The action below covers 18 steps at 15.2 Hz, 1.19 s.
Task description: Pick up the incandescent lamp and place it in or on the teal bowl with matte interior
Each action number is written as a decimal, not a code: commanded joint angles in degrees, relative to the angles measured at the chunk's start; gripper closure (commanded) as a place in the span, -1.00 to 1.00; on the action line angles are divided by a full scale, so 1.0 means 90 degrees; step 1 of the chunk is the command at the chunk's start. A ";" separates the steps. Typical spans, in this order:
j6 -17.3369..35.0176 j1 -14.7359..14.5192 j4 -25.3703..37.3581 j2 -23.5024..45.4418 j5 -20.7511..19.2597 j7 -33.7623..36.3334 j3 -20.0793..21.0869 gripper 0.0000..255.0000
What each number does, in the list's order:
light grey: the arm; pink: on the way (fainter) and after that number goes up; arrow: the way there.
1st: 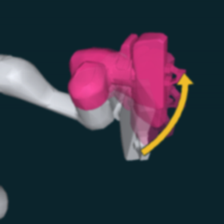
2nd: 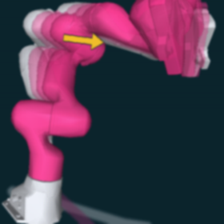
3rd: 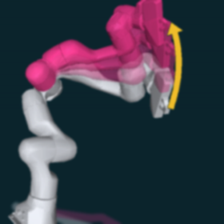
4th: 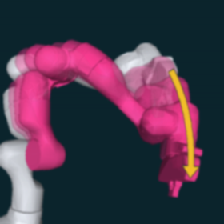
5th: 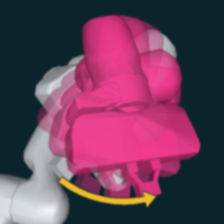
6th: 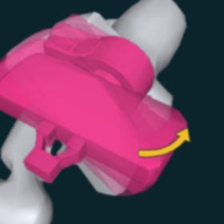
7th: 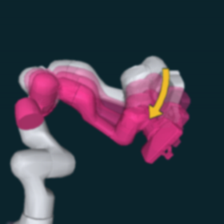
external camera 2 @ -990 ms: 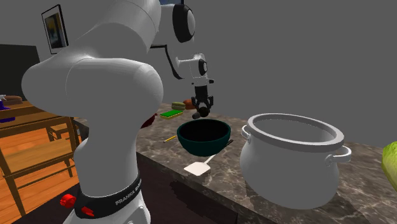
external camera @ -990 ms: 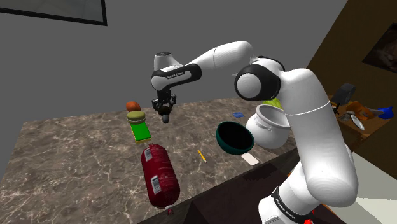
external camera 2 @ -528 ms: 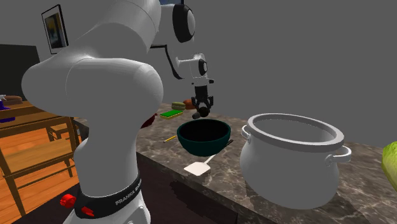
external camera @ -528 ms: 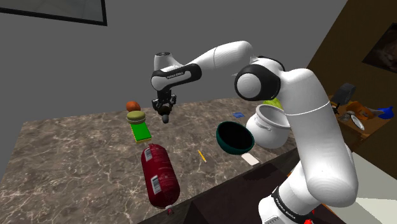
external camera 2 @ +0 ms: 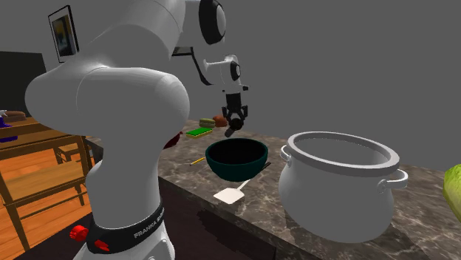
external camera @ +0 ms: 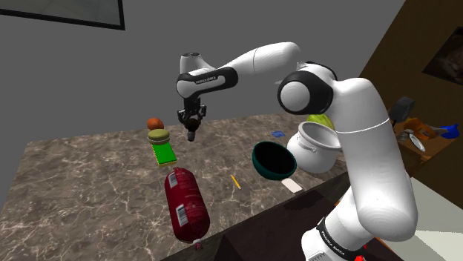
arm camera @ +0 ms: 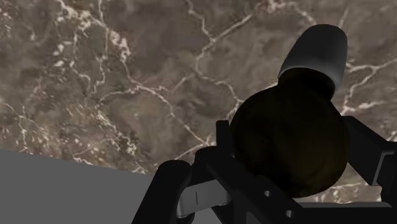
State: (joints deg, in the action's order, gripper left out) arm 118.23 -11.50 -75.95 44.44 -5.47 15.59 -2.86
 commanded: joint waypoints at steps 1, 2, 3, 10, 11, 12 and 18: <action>-0.0118 0.0002 0.0030 -0.0088 0.0002 -0.0017 0.0000 1.00; -0.0178 0.0001 0.0050 -0.0127 0.0003 -0.0023 0.0000 1.00; -0.0240 0.0001 0.0076 -0.0164 0.0005 -0.0029 0.0000 1.00; -0.0685 -0.0003 0.0286 -0.0401 0.0013 -0.0076 0.0000 1.00; -0.0751 -0.0003 0.0324 -0.0430 0.0015 -0.0082 0.0000 1.00; -0.0817 -0.0004 0.0360 -0.0460 0.0016 -0.0089 0.0000 1.00; -0.1242 -0.0005 0.0653 -0.0595 0.0024 -0.0132 -0.0001 1.00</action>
State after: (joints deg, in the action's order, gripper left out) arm 107.83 -11.51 -70.79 39.15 -5.27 14.43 -2.88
